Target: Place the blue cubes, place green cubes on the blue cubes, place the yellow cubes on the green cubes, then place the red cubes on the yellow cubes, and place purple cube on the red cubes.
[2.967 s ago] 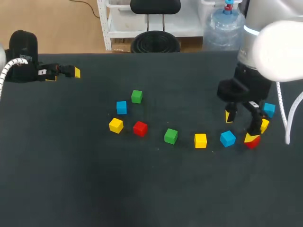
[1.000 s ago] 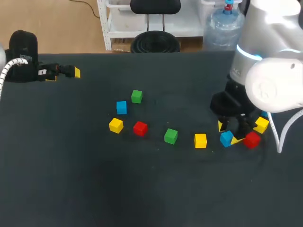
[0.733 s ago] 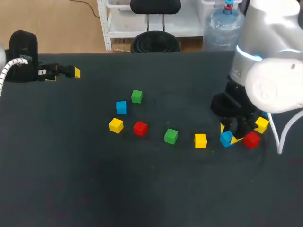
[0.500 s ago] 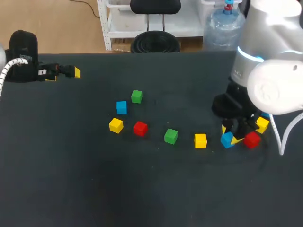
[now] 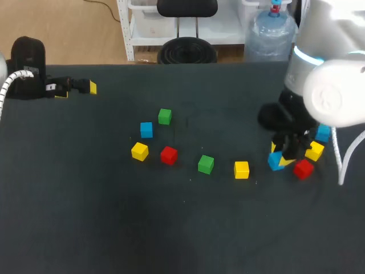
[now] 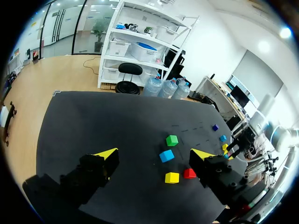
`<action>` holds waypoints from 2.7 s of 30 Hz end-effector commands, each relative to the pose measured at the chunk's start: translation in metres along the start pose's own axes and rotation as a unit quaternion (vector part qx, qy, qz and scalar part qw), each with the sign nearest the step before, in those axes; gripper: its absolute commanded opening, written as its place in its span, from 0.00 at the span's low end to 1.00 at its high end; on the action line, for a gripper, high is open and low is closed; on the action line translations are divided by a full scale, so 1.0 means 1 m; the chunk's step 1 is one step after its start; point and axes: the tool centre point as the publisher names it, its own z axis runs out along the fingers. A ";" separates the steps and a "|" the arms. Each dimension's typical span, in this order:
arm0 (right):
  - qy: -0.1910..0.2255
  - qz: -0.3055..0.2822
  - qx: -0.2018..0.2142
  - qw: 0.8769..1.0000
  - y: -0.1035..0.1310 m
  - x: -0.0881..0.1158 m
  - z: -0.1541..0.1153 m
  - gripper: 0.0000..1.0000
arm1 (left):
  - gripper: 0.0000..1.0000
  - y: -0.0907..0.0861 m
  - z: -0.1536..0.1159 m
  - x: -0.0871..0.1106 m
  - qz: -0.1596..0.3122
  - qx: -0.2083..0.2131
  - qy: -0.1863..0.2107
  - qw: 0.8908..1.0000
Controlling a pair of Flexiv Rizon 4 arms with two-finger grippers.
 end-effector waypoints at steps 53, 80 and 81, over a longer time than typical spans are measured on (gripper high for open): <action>-0.020 0.015 0.040 0.999 -0.044 -0.048 -0.032 0.00 | 1.00 0.001 0.001 0.000 0.000 0.002 -0.002 1.000; -0.017 0.023 0.050 0.998 -0.087 -0.107 -0.005 0.00 | 1.00 0.001 0.001 0.000 0.000 0.002 -0.002 1.000; -0.015 0.022 0.050 0.998 -0.090 -0.110 -0.004 0.00 | 1.00 0.001 0.001 0.000 0.000 0.002 -0.002 1.000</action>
